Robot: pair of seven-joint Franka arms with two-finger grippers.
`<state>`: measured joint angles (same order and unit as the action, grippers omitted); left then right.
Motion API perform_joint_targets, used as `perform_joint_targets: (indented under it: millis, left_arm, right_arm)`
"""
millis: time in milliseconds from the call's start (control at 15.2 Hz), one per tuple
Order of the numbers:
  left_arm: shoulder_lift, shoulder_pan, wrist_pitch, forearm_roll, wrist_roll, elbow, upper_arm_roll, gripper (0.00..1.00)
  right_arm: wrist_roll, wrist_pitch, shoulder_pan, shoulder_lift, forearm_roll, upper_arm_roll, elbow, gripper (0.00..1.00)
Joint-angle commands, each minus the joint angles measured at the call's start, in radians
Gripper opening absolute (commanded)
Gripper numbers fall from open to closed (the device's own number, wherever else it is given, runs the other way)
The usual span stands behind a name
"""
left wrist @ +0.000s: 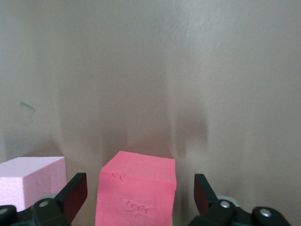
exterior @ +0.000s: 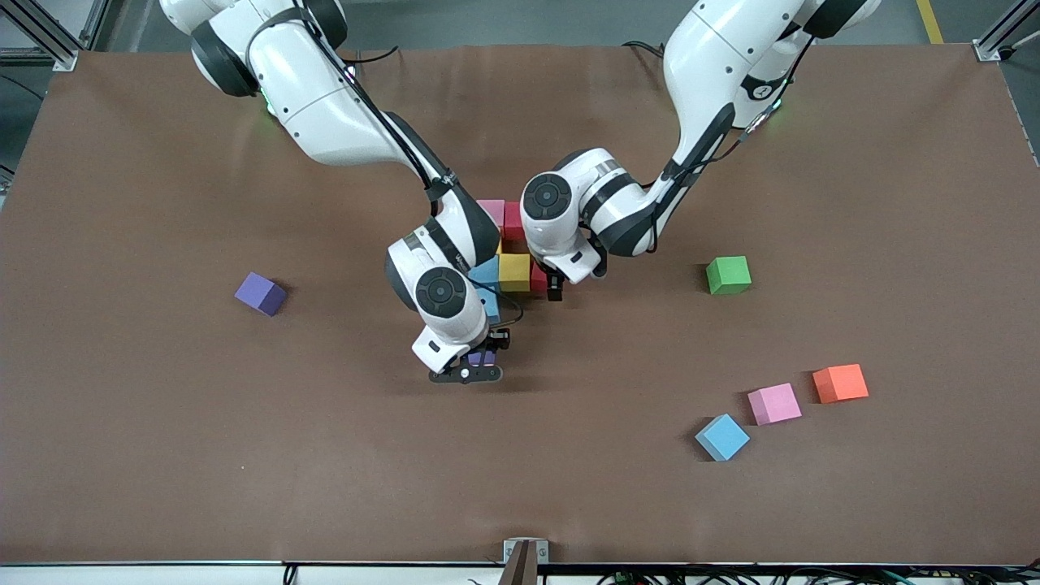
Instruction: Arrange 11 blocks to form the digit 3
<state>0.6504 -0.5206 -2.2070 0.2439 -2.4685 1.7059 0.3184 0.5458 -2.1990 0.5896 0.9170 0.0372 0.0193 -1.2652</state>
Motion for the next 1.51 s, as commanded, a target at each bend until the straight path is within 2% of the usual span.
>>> perform_joint_targets:
  millis: [0,329,658,987,1251,1448]
  left_arm:
    - [-0.057,0.007,0.041,0.018,0.017,0.011,-0.004,1.00]
    - [-0.146,0.073,0.124,0.000,0.172,-0.011,-0.002,1.00]
    - [-0.146,0.189,0.178,-0.006,0.432,-0.089,-0.004,1.00]
    - [-0.049,0.297,0.181,-0.003,0.781,-0.216,-0.012,1.00]
    - [0.000,0.365,0.181,-0.002,1.070,-0.247,-0.015,1.00]
    - [0.032,0.409,0.181,0.001,1.204,-0.282,-0.016,1.00]
  right_arm:
    - [-0.003,0.015,0.010,0.000,-0.010,0.010,-0.098,0.29]
    - [0.010,0.041,0.013,-0.006,-0.007,0.039,-0.115,0.29]
    - [0.010,0.051,0.007,-0.006,0.001,0.054,-0.115,0.29]
    - [0.011,0.056,0.006,-0.006,0.003,0.059,-0.115,0.29]
    - [0.032,0.058,0.001,-0.006,0.003,0.060,-0.115,0.29]
    - [0.036,0.059,-0.001,-0.006,0.004,0.060,-0.115,0.29]
